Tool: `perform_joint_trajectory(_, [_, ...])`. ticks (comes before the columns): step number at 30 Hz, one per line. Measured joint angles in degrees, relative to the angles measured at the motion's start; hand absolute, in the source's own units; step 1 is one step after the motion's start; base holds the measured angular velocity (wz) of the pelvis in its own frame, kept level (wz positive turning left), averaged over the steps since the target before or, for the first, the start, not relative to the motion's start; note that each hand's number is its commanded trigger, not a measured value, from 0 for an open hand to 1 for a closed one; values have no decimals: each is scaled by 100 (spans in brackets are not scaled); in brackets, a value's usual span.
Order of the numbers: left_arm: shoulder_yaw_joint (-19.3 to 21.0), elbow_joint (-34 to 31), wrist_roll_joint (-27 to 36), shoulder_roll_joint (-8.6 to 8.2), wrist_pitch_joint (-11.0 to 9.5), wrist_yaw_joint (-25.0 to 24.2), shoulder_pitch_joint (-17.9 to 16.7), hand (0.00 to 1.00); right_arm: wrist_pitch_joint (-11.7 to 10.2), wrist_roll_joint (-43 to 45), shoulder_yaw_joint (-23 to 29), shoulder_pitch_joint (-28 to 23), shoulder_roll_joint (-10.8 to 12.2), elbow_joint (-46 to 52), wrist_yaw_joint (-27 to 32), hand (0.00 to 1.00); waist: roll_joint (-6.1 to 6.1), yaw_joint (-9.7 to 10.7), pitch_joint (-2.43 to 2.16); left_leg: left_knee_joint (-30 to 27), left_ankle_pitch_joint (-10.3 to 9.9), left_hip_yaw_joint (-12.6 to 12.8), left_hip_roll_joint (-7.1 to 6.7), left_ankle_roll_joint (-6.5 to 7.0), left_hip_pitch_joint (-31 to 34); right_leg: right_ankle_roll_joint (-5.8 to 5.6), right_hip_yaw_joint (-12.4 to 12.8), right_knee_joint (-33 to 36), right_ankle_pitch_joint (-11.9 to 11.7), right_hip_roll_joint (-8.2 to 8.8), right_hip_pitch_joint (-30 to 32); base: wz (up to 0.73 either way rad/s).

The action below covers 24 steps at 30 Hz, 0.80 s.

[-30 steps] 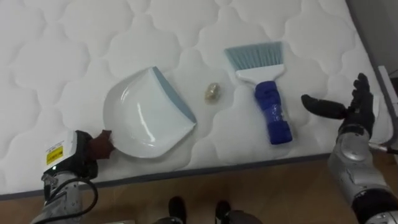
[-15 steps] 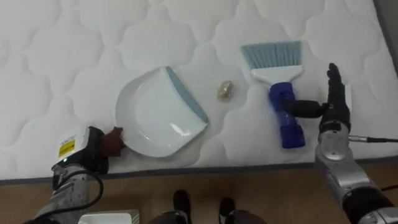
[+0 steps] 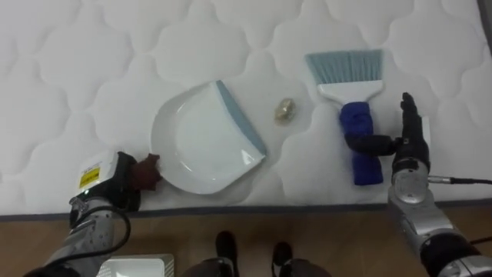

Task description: Clean bed

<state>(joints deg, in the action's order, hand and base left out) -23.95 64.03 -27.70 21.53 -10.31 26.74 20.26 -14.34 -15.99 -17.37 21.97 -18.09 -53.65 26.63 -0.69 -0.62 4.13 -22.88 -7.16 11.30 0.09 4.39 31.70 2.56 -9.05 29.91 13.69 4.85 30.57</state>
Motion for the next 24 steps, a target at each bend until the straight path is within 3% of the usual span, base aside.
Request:
perform_joint_trajectory(8, [-180,-11,2,-1,-7,-238,42,100,-21,49,-214,55,-3,-398,-198,0,145,4,0,-38,0,-45,0,0,23,7,-45,-11,2,4,3,2])
perform_joint_trajectory(20, [-204,4,7,-34,8,-508,42,100,-108,779,-346,187,-15,-1004,-393,0,150,9,-2,-46,0,-51,-1,0,-27,13,-65,49,9,14,-45,0])
perform_joint_trajectory(24, [-201,-13,5,-45,18,-626,44,100,-87,1189,-374,254,-14,-1178,-396,100,147,18,1,-75,0,-55,-4,-1,-26,22,-65,67,23,24,-38,0])
